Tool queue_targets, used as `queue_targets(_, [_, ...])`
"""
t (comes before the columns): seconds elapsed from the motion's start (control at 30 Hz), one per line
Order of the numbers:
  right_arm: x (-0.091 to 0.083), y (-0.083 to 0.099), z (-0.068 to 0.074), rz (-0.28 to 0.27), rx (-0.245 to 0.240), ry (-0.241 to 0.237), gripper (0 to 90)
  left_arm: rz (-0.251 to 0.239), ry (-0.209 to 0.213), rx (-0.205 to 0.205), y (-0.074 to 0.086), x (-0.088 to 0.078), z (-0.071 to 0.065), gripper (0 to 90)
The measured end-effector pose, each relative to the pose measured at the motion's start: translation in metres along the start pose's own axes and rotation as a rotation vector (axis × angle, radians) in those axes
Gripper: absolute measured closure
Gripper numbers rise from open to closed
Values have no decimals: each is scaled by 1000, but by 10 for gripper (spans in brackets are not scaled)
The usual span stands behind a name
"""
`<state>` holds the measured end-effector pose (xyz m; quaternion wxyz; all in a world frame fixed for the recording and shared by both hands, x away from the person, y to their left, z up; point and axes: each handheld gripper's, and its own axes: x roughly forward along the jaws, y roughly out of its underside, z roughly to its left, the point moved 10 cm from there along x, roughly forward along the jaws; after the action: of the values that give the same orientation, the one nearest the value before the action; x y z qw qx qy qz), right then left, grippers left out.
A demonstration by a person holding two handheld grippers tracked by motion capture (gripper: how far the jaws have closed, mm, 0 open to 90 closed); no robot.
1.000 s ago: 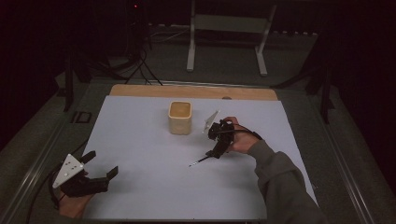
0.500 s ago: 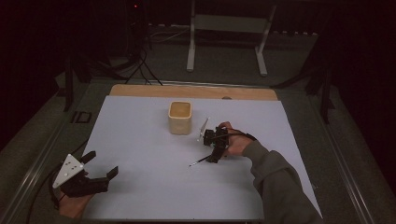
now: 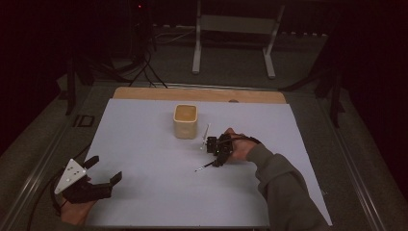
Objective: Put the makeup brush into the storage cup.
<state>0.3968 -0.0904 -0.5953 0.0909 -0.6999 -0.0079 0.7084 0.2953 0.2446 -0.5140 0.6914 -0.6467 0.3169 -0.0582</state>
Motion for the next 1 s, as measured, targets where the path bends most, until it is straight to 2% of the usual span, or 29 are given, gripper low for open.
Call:
queue_targets(0.03, [0,0,0,0,0,0,562,0,-1,1,0,0,0,25])
queue_targets(0.1, [0,0,4,47,-24,7,643,0,-1,0,0,0,0,28])
queue_targets(0.13, [0,0,4,47,-24,7,643,0,-2,-1,0,0,0,28])
queue_targets(0.3, [0,-2,12,127,-60,20,790,-1,-3,1,0,0,0,31])
queue_targets(0.37, [0,-2,13,139,-62,17,814,-1,-3,1,0,-1,0,33])
queue_targets(0.4, [0,-3,15,159,-52,11,856,-3,-5,1,0,-1,0,34])
queue_targets(0.47, [0,-3,15,165,-41,7,859,-5,-6,-2,0,-1,1,35])
queue_targets(0.77, [-1,-1,14,137,-18,-12,860,4,-7,0,1,-1,1,38])
queue_targets(1.0, [-11,-8,10,50,5,-8,860,3,-9,-1,1,-1,1,38])
